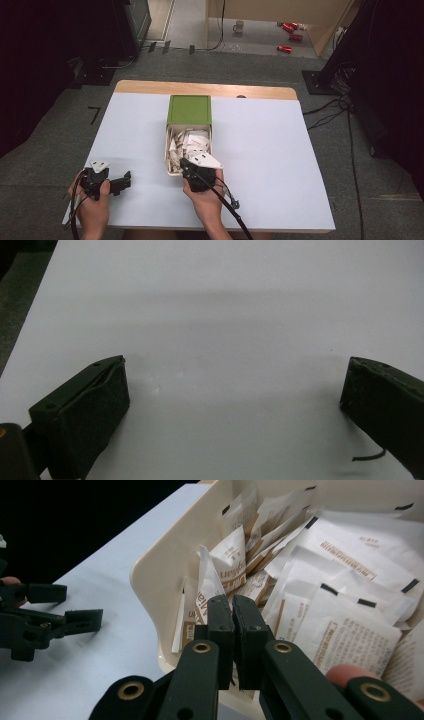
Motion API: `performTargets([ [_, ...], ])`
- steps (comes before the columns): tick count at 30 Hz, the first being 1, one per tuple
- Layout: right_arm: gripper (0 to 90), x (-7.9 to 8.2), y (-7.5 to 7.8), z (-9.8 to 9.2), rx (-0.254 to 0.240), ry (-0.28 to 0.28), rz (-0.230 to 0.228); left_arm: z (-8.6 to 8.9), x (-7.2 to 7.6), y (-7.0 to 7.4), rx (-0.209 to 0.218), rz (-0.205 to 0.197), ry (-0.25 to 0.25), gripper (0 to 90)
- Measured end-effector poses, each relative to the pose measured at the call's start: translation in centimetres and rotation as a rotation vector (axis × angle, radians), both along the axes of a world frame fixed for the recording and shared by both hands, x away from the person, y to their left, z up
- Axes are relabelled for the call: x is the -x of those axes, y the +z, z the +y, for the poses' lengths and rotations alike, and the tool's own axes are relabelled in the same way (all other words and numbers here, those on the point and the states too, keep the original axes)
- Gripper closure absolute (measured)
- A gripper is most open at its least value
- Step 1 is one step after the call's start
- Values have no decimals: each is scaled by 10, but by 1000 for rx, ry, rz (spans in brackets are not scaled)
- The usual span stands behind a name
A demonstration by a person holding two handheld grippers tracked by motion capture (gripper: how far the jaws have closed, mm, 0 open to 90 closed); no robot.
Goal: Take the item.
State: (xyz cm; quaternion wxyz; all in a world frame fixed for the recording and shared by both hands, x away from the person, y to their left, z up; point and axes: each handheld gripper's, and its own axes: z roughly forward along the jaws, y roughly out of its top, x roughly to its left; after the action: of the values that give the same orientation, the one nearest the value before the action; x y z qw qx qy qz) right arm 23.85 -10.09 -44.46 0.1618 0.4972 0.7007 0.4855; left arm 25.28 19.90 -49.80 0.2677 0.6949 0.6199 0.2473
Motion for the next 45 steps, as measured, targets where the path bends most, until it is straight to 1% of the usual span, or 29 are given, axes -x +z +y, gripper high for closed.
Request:
performTargets([
  [13, 888, -1, 24, -15, -14, -62, -74, 0, 0, 0, -1, 1, -1, 0],
  [23, 888, -4, 40, -31, -32, -109, -109, 0, 0, 0, -1, 3, -1, 0],
  [31, 888, -6, 49, -44, -22, -136, -139, 0, 0, 0, -1, 3, -1, 0],
  [37, 887, -7, 55, -57, -27, -172, -150, 0, 0, 0, -1, 3, -1, 0],
  [45, 888, -8, 60, -73, -23, -209, -170, 0, 0, 0, -1, 3, 0, 0],
])
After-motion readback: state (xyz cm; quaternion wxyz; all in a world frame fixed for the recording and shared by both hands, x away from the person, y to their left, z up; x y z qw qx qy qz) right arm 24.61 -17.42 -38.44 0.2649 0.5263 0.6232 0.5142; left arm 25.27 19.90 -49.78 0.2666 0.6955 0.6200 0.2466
